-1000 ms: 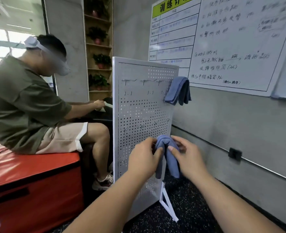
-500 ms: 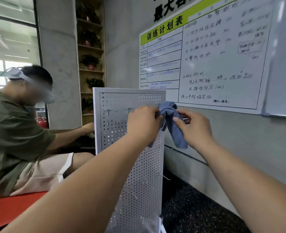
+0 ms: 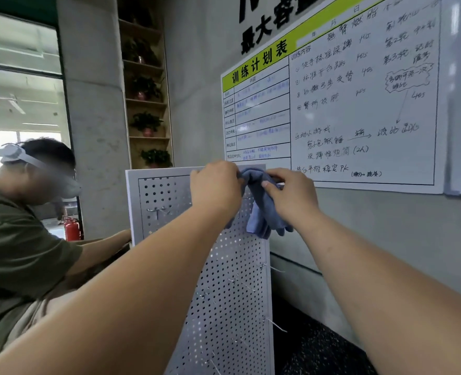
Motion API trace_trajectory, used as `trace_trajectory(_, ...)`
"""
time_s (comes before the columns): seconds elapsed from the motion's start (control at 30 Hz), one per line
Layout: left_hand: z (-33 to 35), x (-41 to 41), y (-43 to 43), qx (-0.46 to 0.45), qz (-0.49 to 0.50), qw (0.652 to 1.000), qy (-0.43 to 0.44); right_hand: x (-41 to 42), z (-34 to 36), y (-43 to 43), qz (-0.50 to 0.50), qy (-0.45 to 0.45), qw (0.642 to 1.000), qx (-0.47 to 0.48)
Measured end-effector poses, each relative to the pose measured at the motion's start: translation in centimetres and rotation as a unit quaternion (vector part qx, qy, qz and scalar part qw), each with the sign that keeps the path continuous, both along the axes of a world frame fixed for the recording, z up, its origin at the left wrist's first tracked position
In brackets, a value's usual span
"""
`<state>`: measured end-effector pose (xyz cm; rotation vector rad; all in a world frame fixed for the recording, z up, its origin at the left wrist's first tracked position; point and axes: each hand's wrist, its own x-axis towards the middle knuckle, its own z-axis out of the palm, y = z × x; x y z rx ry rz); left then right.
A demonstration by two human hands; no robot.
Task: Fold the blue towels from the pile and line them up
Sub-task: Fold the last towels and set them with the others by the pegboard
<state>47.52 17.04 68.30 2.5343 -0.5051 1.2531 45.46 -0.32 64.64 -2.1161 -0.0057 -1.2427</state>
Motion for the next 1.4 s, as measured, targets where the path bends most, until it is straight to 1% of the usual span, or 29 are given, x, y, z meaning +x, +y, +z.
trace_trajectory(0.13, -1.7, 1.8, -0.1, 0.005, 0.019, 0.999, 0.050, 2.5, -2.0, 0.1, -0.018, 0.029, 0.999, -0.013)
trace_trajectory(0.2, -2.6, 2.5, -0.1, 0.015, 0.020, 0.998, 0.061, 3.4, -3.1, 0.3, -0.027, 0.039, 0.999, -0.014)
trace_trajectory(0.37, -3.6, 3.1, -0.4, -0.025, 0.008, 0.999, 0.023, 4.5, -4.6, 1.2, -0.045, 0.034, 0.998, 0.025)
trace_trajectory(0.43, -4.0, 2.9, -0.5, -0.015, 0.006, 1.000, 0.014, 4.5, -5.2, 1.5, -0.048, 0.043, 0.997, 0.031)
trace_trajectory(0.57, -4.5, 2.9, -0.5, 0.044, 0.007, 0.999, -0.010, 4.1, -6.5, 1.8, -0.047, 0.053, 0.997, 0.014)
trace_trajectory(0.63, -4.3, 2.9, -0.3, 0.063, 0.004, 0.998, -0.008, 3.8, -6.7, 1.8, -0.058, 0.056, 0.997, -0.003)
trace_trajectory(0.73, -3.8, 2.6, 0.1, 0.072, -0.011, 0.997, 0.010, 3.3, -6.3, 1.9, -0.084, 0.059, 0.994, -0.034)
trace_trajectory(0.87, -3.6, 2.0, 0.8, 0.073, -0.016, 0.997, 0.005, 2.7, -5.9, 1.6, -0.087, 0.052, 0.994, -0.051)
trace_trajectory(1.0, -3.8, 1.0, 1.8, 0.055, -0.035, 0.998, -0.019, 1.6, -5.8, 1.3, -0.080, 0.055, 0.994, -0.042)
trace_trajectory(1.17, -5.7, -1.1, 3.7, 0.007, -0.101, 0.994, -0.042, -1.1, -6.9, 1.7, -0.068, 0.062, 0.995, -0.038)
trace_trajectory(1.3, -9.1, -3.3, 5.4, -0.050, -0.169, 0.980, -0.087, -3.7, -9.3, 2.6, -0.056, 0.088, 0.994, -0.023)
trace_trajectory(1.4, -13.0, -5.4, 6.8, -0.057, -0.196, 0.971, -0.121, -6.0, -12.5, 3.4, -0.047, 0.110, 0.993, -0.016)
